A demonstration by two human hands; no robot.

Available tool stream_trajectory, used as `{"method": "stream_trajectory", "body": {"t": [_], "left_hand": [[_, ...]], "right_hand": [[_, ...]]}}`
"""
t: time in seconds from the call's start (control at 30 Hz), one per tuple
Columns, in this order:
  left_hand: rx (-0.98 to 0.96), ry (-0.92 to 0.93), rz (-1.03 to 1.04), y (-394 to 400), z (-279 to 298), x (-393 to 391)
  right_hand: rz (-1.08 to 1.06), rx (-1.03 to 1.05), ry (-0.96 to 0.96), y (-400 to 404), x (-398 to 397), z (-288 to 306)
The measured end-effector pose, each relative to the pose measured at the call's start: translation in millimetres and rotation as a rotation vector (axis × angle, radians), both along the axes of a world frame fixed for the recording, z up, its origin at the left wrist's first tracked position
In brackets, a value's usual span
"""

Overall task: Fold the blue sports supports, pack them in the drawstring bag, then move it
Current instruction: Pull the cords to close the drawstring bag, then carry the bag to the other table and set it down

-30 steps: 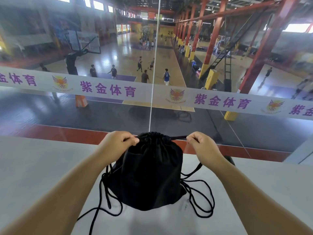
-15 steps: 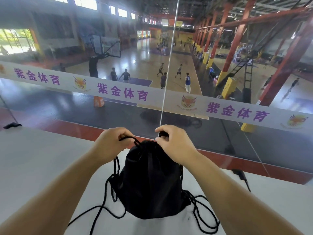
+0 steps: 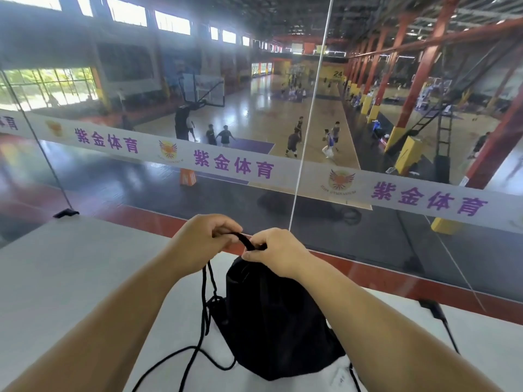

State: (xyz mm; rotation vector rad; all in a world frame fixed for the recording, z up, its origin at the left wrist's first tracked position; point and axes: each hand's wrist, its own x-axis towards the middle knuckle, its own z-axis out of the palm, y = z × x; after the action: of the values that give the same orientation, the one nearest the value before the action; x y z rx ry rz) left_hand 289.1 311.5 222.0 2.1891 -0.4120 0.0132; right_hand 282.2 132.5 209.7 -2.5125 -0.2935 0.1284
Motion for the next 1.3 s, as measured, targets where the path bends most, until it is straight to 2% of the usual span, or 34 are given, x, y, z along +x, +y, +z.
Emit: {"method": "stream_trajectory", "body": {"t": [0.13, 0.4, 0.73, 1.0, 1.3], "left_hand": [[0.120, 0.025, -0.073, 12, -3, 1], [0.320, 0.034, -0.362, 22, -14, 2], [0.618, -0.140, -0.613, 19, 1, -26], [0.647, -0.262, -0.707, -6, 16, -103], [0.684, -0.287, -0.889, -59, -3, -247]], "right_hand": [[-0.043, -0.046, 0.021, -4, -12, 8], [-0.258, -0.181, 0.038, -4, -56, 27], [-0.576, -0.303, 0.009, -16, -159, 62], [-0.731, -0.304, -0.087, -24, -271, 88], [-0.886, -0.323, -0.052, -32, -466, 96]]}}
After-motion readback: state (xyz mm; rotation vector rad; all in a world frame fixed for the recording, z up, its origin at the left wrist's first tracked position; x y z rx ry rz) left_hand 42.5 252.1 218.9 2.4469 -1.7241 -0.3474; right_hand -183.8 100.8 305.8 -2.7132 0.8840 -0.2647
